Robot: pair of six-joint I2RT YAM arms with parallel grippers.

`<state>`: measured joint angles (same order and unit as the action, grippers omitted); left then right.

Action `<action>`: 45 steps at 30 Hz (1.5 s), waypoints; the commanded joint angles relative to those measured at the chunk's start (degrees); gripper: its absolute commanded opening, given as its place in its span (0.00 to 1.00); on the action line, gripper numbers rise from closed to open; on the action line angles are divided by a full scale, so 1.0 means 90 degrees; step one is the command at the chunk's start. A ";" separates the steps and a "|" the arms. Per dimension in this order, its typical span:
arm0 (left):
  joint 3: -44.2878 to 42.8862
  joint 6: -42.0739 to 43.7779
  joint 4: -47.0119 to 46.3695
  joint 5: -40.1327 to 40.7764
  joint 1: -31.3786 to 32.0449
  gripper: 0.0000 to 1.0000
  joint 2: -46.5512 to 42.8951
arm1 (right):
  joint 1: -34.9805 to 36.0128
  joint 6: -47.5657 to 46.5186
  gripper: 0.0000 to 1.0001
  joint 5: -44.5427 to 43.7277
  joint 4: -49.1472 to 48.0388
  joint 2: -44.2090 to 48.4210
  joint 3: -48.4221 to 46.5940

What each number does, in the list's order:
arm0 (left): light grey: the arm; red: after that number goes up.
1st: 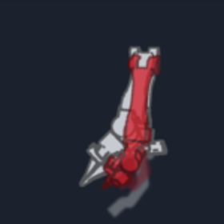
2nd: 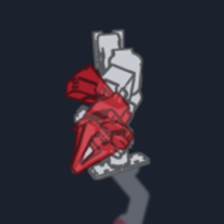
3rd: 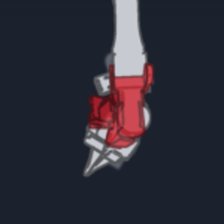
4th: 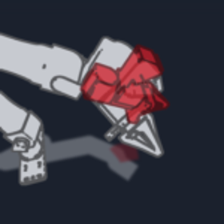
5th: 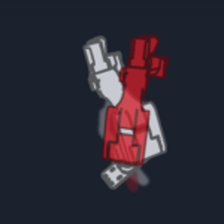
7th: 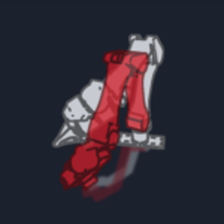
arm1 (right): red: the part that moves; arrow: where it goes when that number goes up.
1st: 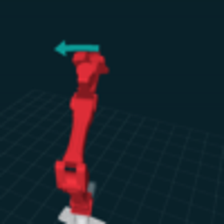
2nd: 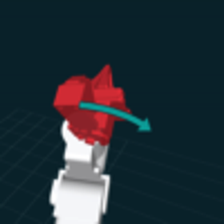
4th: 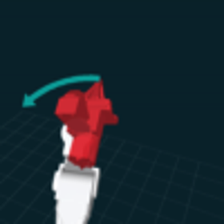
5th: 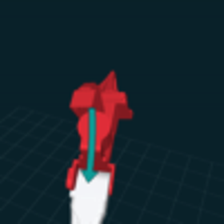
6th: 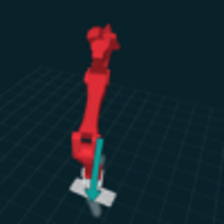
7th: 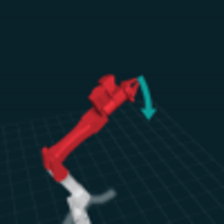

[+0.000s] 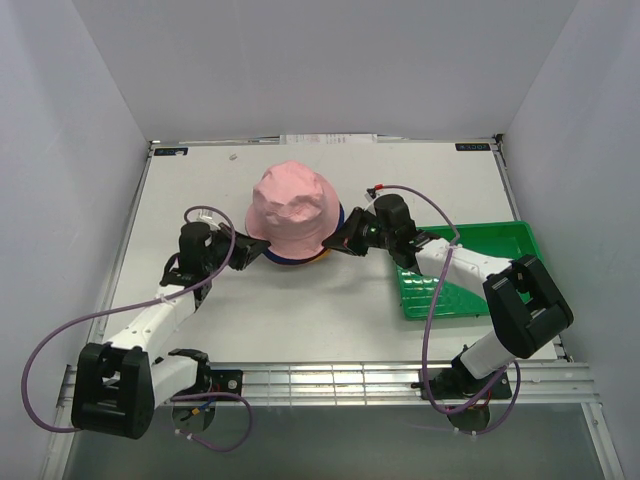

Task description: Stack the hats

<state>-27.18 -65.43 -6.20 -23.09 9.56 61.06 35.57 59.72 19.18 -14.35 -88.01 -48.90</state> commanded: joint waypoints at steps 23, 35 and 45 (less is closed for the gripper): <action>-0.1931 0.2172 0.1596 0.0281 -0.0496 0.00 0.1214 | -0.1315 -0.1294 0.46 0.0875 0.0667 0.0356 -0.1117; -0.2858 0.2241 0.2045 0.0320 -0.0750 0.00 0.1672 | -0.1648 -0.1704 0.50 0.1804 0.0344 -0.1510 -0.3042; -0.3074 0.2260 0.2134 0.0252 -0.0838 0.00 0.2005 | -0.1628 -0.1295 0.54 0.1892 -0.0124 -0.2350 -0.3462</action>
<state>-52.56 -45.67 13.52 -21.47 2.72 78.78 20.95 46.72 34.74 -10.81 -108.64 -76.55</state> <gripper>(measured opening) 0.011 0.535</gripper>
